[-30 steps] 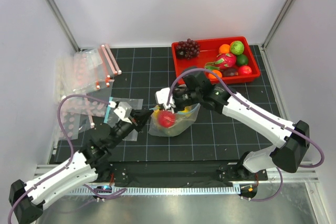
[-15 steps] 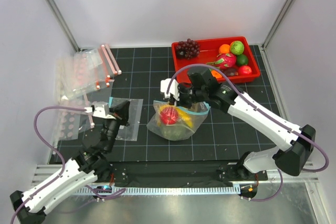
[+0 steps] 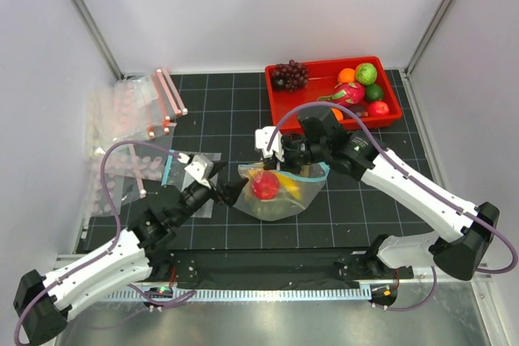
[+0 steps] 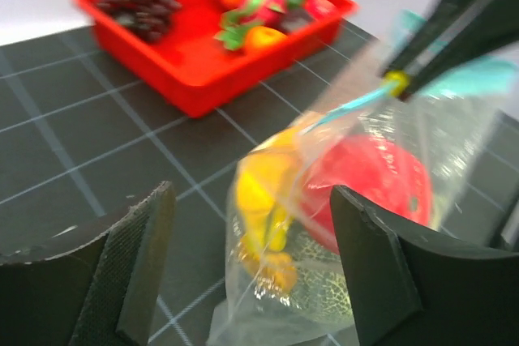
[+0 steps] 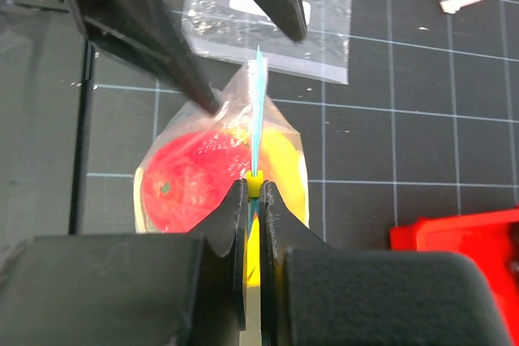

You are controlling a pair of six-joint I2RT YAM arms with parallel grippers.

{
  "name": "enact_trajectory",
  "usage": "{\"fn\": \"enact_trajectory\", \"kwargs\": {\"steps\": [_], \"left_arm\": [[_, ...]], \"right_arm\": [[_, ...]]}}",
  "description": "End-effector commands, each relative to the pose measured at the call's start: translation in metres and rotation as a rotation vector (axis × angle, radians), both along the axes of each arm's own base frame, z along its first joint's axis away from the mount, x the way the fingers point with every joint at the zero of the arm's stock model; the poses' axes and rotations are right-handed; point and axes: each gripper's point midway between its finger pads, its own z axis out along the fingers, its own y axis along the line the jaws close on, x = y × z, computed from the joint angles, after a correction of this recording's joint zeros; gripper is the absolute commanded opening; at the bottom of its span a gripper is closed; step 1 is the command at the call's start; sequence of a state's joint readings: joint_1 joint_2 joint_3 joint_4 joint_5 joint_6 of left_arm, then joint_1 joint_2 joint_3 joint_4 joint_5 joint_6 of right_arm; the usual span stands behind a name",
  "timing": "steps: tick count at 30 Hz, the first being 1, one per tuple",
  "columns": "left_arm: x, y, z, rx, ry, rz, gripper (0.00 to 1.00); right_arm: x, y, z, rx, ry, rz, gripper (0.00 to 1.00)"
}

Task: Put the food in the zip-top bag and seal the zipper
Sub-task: Zip the zipper food storage bag at the center of the board.

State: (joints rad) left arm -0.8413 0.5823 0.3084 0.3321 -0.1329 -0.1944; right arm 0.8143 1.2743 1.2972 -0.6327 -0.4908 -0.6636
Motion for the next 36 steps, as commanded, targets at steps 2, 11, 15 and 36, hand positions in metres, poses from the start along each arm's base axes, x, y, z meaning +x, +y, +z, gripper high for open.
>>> {"fn": "enact_trajectory", "kwargs": {"steps": [2,11,15,36], "left_arm": [[-0.026,-0.026,0.042,-0.045,-0.133,-0.215,0.83],[-0.034,-0.031,0.046,-0.05,-0.153,-0.268,0.82],[-0.036,-0.038,0.045,-0.045,-0.152,-0.302,0.65],[0.002,0.028,0.046,-0.157,-0.107,0.111,0.0]], "right_arm": [[-0.01,0.006,0.017,0.056,-0.03,0.079,0.01],[-0.023,0.01,0.011,0.052,-0.006,0.167,0.01],[-0.029,0.012,0.009,0.05,-0.001,0.208,0.01],[-0.018,0.01,-0.003,-0.006,-0.001,0.129,0.01]]}}
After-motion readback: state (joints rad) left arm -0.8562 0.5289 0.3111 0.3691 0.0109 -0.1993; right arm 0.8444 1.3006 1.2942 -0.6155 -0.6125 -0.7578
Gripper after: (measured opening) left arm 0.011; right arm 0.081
